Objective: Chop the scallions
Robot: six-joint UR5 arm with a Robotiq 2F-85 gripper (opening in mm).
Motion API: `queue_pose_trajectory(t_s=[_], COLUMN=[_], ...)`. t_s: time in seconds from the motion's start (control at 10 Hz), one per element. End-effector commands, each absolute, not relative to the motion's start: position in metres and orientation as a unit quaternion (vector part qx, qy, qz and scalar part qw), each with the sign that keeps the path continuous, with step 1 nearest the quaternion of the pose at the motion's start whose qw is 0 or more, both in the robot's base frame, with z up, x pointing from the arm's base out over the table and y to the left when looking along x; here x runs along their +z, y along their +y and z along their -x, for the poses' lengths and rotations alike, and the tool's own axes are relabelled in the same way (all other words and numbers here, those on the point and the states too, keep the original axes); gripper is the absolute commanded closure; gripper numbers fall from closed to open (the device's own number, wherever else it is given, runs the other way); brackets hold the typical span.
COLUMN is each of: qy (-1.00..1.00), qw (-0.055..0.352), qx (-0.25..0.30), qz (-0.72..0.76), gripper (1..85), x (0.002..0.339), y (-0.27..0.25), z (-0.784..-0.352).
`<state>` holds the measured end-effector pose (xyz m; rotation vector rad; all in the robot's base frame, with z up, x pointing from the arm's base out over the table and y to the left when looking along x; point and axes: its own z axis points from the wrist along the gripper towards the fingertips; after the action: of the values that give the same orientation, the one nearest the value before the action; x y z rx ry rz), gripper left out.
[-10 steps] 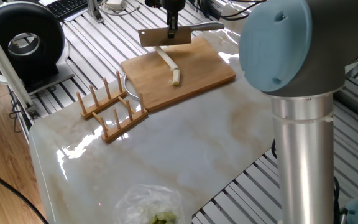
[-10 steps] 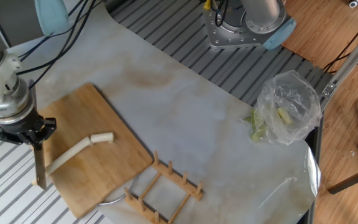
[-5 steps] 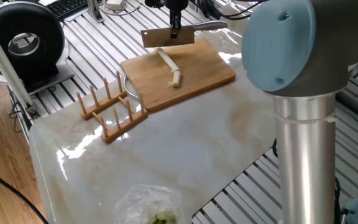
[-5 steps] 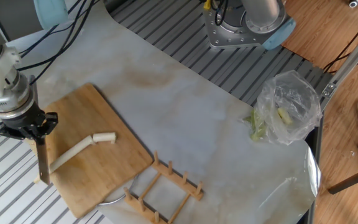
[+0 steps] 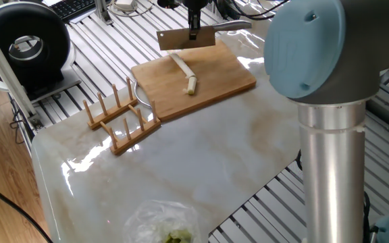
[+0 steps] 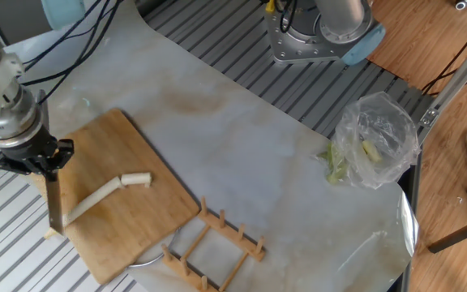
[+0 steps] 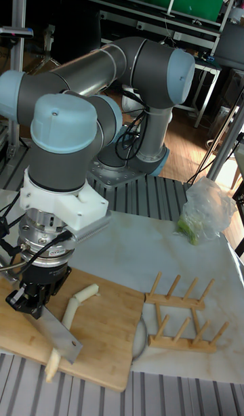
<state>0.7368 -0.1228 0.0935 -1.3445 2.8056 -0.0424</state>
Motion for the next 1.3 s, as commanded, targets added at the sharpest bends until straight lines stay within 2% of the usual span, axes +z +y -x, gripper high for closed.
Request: queue_pose_trajectory(t_s=[0.0,0.2,0.3,0.4,0.6,0.8,1.0,1.2], qy=[0.934,0.941,0.957,0.97,0.979,0.989,0.995,0.996], qw=[-0.015,-0.001,0.014,0.008,-0.006,-0.009,-0.009,-0.004], qx=[-0.013,0.014,0.051,0.099,0.083,0.105,0.079,0.084], qz=[0.356,0.338,0.286,0.222,0.187,0.108,0.057,-0.015], gripper=[84.3,84.3,84.3,84.3,84.3,84.3,84.3,84.3], x=[0.125,0.128,0.125,0.125,0.121,0.123,0.12,0.115], y=[-0.11,-0.08,-0.053,-0.029,-0.035,-0.02,-0.033,-0.032], z=[-0.737,-0.745,-0.752,-0.748,-0.743,-0.743,-0.747,-0.752])
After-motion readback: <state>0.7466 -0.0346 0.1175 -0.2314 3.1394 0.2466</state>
